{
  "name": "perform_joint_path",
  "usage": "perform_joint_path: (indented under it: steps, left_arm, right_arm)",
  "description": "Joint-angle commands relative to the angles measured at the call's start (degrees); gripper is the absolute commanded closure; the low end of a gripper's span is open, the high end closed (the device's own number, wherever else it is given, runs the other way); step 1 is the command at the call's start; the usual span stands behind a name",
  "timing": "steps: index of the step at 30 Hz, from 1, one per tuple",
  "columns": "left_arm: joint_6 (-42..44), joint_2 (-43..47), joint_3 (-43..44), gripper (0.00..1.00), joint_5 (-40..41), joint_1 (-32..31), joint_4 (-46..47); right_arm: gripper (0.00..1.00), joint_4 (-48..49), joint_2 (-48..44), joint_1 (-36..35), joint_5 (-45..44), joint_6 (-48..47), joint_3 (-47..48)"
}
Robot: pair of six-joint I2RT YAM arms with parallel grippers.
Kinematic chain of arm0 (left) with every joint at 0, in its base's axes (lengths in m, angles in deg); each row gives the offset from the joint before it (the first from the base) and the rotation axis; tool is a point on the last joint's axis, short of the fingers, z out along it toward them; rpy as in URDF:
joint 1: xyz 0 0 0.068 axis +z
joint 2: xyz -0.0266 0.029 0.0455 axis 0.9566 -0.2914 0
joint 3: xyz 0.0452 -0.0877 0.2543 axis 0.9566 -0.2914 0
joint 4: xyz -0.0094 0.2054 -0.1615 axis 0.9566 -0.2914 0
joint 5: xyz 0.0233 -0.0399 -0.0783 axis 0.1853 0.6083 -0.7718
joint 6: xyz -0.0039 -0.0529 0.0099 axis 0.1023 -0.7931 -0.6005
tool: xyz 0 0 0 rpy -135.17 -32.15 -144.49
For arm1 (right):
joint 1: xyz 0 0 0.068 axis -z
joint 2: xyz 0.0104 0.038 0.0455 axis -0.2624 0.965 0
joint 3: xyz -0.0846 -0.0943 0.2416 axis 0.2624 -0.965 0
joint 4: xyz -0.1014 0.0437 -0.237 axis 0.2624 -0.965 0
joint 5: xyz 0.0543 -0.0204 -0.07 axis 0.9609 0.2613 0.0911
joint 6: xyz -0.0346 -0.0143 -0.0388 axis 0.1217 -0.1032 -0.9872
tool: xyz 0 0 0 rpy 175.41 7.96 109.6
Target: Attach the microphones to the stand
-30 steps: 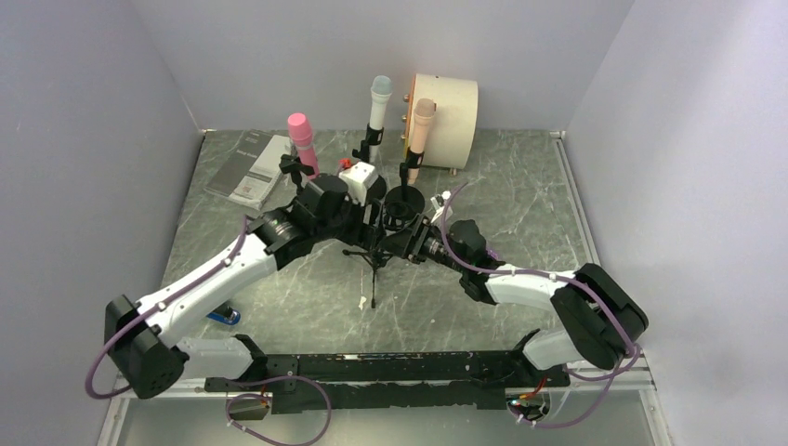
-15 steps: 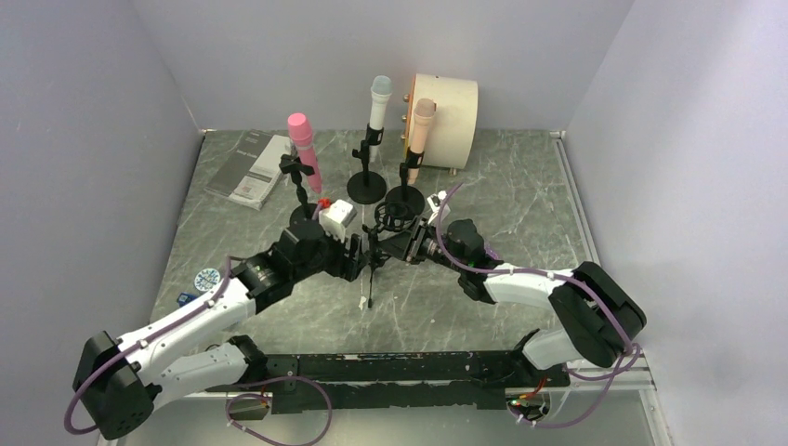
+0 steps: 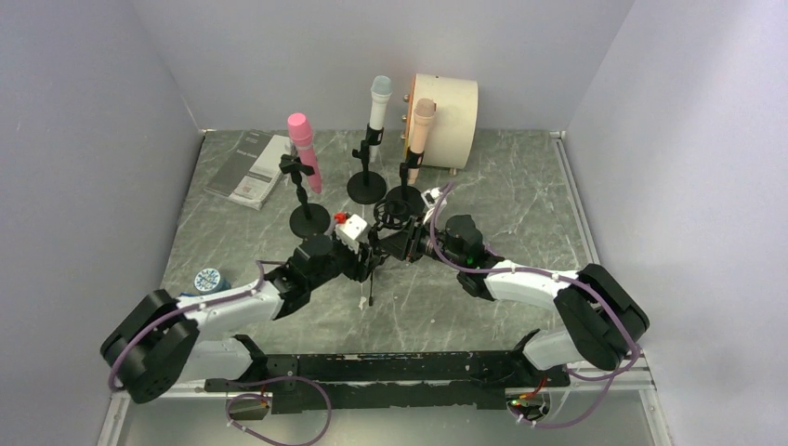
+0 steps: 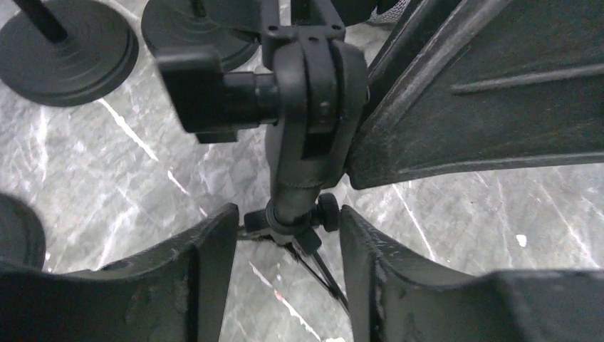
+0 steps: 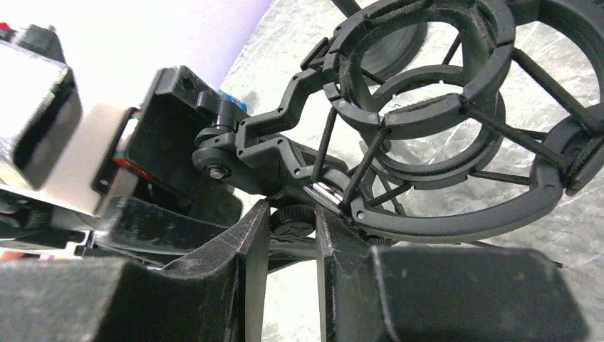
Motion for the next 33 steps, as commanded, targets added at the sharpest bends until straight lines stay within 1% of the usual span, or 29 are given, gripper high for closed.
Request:
perform_joint_path:
  steps: [1,5,7,9,11,12,16,18,21,25,29,31,33]
  left_arm:
    - [5.9,-4.5,-1.1,0.48,-3.1,-0.3,18.7]
    - [5.9,-7.1,-2.7,0.62,-2.7,-0.3,24.6]
    - [5.9,-8.3,-3.6,0.72,-2.5,-0.3,27.6]
    - [5.9,-9.5,-4.0,0.84,-2.7,-0.3,29.7]
    - [5.7,-10.1,-3.9,0.94,-2.7,-0.3,29.9]
    - [5.7,-10.3,-3.8,0.97,-2.7,-0.3,29.6]
    - [5.9,-9.8,-2.6,0.97,-2.9,-0.3,25.0]
    - [5.9,-9.2,-1.8,0.98,-3.1,-0.3,22.2]
    - [5.9,-8.6,-1.0,0.97,-3.9,-0.3,19.6]
    - [5.0,-7.9,-0.2,0.97,-5.7,-0.2,17.0]
    - [4.3,-7.8,1.0,0.98,-8.6,-0.2,14.8]
    - [4.3,-7.8,1.3,0.97,-9.2,-0.2,13.9]
    - [4.1,-7.7,1.3,0.98,-9.5,-0.2,13.5]
  right_arm:
    - [1.00,-3.0,0.3,0.3,0.7,-5.2,1.5]
    - [1.00,-6.0,-0.6,0.0,-0.5,-9.1,2.1]
    - [1.00,-7.7,-1.4,-0.1,-2.1,-11.1,2.3]
    - [1.00,-9.3,-2.2,-0.1,-2.6,-12.8,2.9]
    - [1.00,-12.0,-2.5,-0.5,-3.8,-14.8,4.7]
    - [1.00,-13.4,-2.7,-0.8,-4.6,-15.8,5.4]
    - [1.00,-18.5,-4.5,-1.5,-7.9,-21.0,7.3]
    - [1.00,-19.9,-6.0,-1.8,-8.0,-26.0,7.5]
    - [1.00,-17.6,-9.5,-2.4,-7.0,-36.6,5.0]
    - [1.00,-18.2,-11.1,-2.7,-7.1,-46.2,4.8]
    - [1.00,-14.7,-11.4,-3.7,-7.3,-55.2,2.6]
    - [1.00,-12.8,-11.8,-4.6,-9.4,-58.0,1.7]
    - [1.00,-13.8,-11.7,-4.8,-11.4,-56.7,2.5]
